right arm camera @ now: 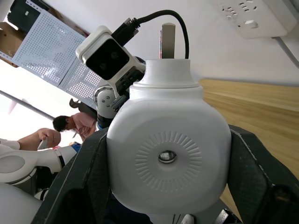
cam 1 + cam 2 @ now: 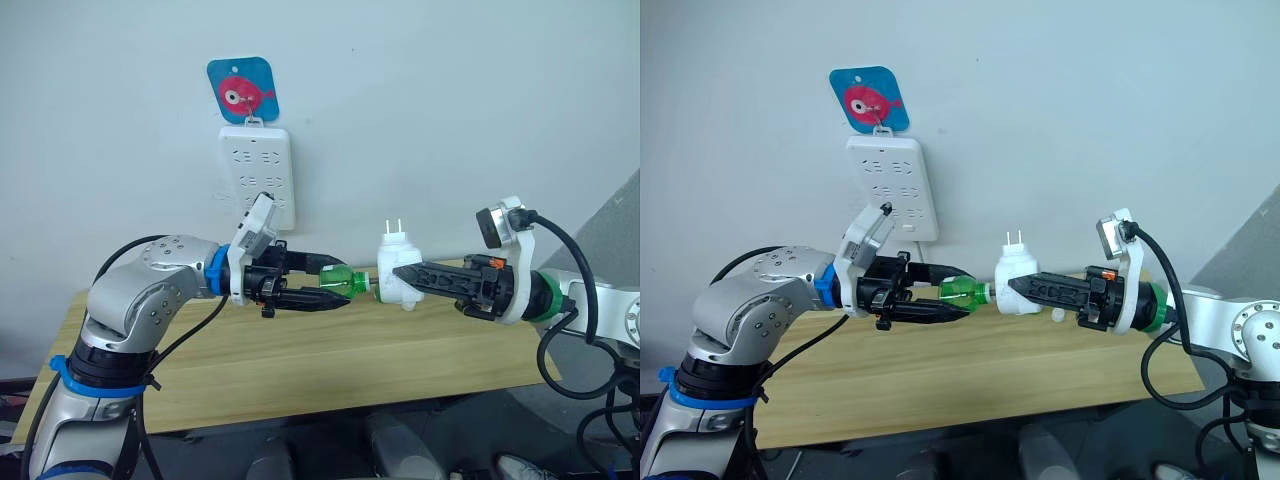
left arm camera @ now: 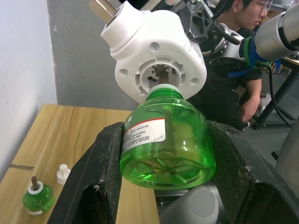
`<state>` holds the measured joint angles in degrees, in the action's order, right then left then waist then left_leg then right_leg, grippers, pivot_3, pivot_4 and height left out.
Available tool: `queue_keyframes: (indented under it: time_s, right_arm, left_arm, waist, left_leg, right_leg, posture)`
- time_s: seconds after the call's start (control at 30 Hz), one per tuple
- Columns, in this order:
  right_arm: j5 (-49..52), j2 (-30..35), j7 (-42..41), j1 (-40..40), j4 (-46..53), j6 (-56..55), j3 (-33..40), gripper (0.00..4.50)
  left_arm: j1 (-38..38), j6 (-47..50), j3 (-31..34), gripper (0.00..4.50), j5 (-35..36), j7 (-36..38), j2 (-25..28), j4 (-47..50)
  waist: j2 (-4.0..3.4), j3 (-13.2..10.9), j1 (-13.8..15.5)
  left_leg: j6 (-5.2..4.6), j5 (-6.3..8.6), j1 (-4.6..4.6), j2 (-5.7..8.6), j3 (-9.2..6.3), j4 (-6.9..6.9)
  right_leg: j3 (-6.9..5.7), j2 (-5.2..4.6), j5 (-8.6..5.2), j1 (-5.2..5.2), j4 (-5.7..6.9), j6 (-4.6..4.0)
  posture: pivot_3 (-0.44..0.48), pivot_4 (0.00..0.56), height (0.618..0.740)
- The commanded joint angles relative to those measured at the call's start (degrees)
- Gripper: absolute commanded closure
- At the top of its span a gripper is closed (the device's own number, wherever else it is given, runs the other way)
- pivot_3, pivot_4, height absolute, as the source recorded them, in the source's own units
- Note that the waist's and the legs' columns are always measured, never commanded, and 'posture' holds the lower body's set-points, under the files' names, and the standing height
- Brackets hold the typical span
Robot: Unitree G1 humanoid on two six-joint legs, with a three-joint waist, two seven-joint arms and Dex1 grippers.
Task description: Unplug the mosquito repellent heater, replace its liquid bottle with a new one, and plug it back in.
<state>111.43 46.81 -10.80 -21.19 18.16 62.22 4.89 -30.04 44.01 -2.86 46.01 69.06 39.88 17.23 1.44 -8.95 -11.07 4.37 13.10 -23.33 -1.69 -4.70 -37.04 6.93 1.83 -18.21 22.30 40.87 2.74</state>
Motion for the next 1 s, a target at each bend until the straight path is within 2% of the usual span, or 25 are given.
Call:
queue_keyframes:
  time_s: [0.03, 0.5, 1.0]
  right_arm:
    - [1.57, 0.28, -0.89, -0.30, 0.68, -0.92, 0.40, 1.55]
    - [1.57, -0.04, -1.43, -0.44, 1.78, -1.13, -0.23, 1.55]
    - [1.57, -0.09, -1.42, -0.56, 2.19, -1.48, -0.59, 1.55]
  left_arm:
    - [-1.18, 0.42, 2.04, 2.21, 1.83, -0.48, -0.12, 0.84]
    - [-1.73, 0.74, 1.22, 2.21, 1.95, -0.69, -0.51, 0.69]
    - [-1.63, -1.71, -0.89, 2.21, -1.34, 0.95, -0.73, 0.23]
  waist:
    - [0.00, 0.00, 0.00]
    - [-0.01, 0.04, 0.00]
    - [0.00, 0.30, -0.01]
  left_leg:
    - [0.00, 0.00, 0.00, 0.00, 0.00, 0.00]
    - [0.00, 0.00, 0.00, 0.00, 0.00, -0.01]
    - [0.00, 0.00, 0.00, 0.00, 0.00, 0.00]
  right_leg:
    - [0.00, 0.00, 0.00, 0.00, 0.00, 0.00]
    - [0.00, 0.00, 0.00, 0.00, 0.01, 0.00]
    - [0.00, 0.00, 0.00, 0.00, 0.01, 0.00]
  posture:
    - [-0.160, 0.062, 0.710]
    - [-0.164, 0.059, 0.710]
    - [-0.163, 0.062, 0.710]
